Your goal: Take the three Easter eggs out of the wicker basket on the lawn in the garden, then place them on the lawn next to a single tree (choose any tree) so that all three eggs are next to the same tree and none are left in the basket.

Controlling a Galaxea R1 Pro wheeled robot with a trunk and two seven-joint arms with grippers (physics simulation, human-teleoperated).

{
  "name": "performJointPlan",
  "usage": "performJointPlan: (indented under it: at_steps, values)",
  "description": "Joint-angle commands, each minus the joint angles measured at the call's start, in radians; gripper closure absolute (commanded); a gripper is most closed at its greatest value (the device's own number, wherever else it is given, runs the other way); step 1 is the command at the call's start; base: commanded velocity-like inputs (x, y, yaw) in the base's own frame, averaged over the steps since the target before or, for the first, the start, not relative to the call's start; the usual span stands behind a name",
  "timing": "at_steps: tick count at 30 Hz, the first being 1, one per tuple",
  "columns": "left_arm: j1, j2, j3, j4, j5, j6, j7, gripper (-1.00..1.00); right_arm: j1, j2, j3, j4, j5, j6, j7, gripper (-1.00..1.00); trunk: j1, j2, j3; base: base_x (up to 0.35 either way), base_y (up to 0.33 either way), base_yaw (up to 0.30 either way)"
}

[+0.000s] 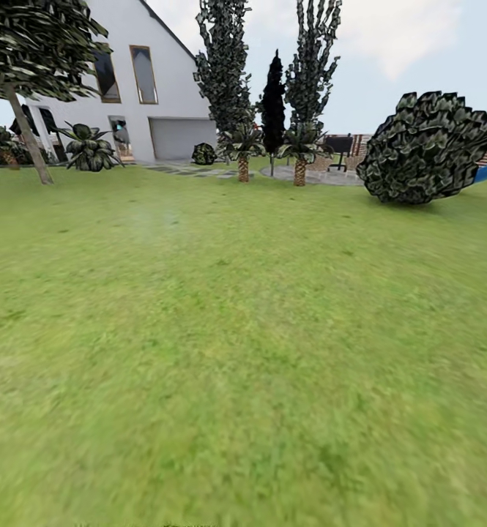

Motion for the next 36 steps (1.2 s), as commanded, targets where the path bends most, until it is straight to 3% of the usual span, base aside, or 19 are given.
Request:
performJointPlan:
  at_steps: [1,36]
  values:
    - [0.001,0.0,0.002,-0.002,0.001,0.001,-0.001,-1.0,-0.001,0.0,0.0,0.001,0.001,-0.003,0.0,-1.0,0.0,0.0,-0.001,0.0,0.0,0.296]
    - [0.001,0.0,0.002,-0.002,0.001,0.001,-0.001,-1.0,-0.001,0.0,0.0,0.001,0.001,-0.003,0.0,-1.0,0.0,0.0,-0.001,0.0,0.0,0.296]
